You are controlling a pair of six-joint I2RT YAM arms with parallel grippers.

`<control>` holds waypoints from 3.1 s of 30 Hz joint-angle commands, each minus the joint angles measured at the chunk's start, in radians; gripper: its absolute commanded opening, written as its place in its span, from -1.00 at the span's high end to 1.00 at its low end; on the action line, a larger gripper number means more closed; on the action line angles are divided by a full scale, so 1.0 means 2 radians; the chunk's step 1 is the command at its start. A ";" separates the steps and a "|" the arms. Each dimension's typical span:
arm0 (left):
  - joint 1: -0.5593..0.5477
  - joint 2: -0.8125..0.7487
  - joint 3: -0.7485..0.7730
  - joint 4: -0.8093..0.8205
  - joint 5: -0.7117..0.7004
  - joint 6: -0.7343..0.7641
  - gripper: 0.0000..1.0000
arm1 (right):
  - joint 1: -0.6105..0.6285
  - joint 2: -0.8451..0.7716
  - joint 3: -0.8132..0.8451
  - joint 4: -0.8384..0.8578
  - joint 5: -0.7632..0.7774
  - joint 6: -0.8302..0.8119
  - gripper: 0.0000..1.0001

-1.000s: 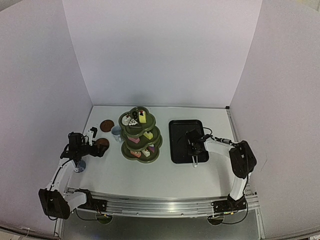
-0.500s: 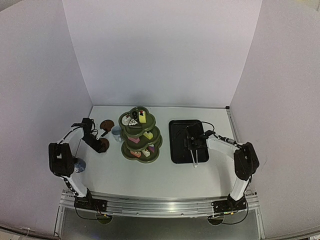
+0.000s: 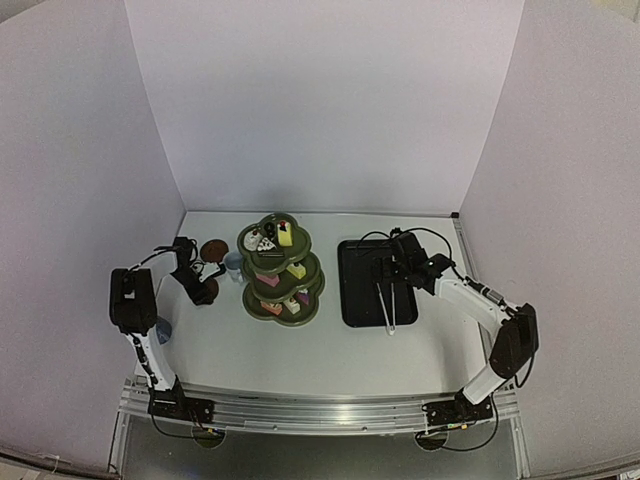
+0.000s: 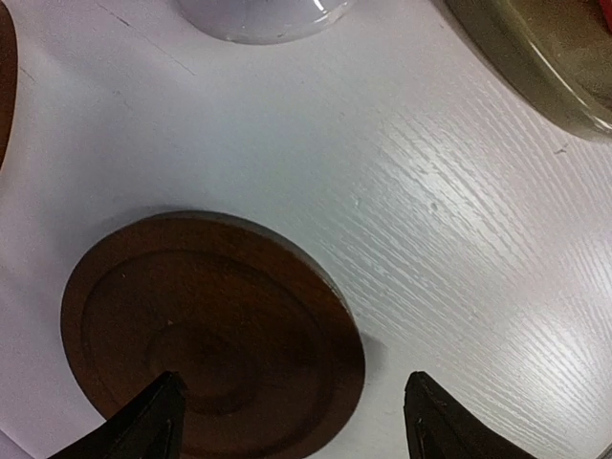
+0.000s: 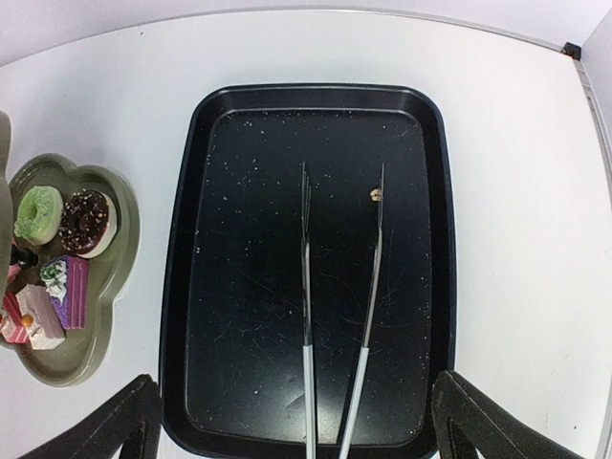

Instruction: Serve the afternoon tea

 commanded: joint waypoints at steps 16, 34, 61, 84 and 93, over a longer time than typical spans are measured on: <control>0.001 -0.038 -0.102 -0.010 0.030 0.060 0.09 | -0.001 -0.055 0.004 -0.008 0.016 0.002 -0.92; -0.215 -0.226 -0.311 -0.012 0.022 0.169 -0.10 | -0.001 -0.104 -0.006 -0.008 0.024 -0.002 -0.91; -0.463 -0.010 -0.122 0.093 0.053 0.082 -0.13 | 0.000 -0.206 -0.058 -0.012 0.024 -0.038 -0.94; -0.495 -0.034 -0.089 0.114 0.043 0.024 -0.49 | 0.000 -0.178 -0.002 -0.051 -0.001 -0.098 -0.96; -0.494 -0.087 -0.033 0.061 0.066 0.006 -0.66 | 0.000 -0.168 0.021 -0.055 -0.013 -0.108 -0.96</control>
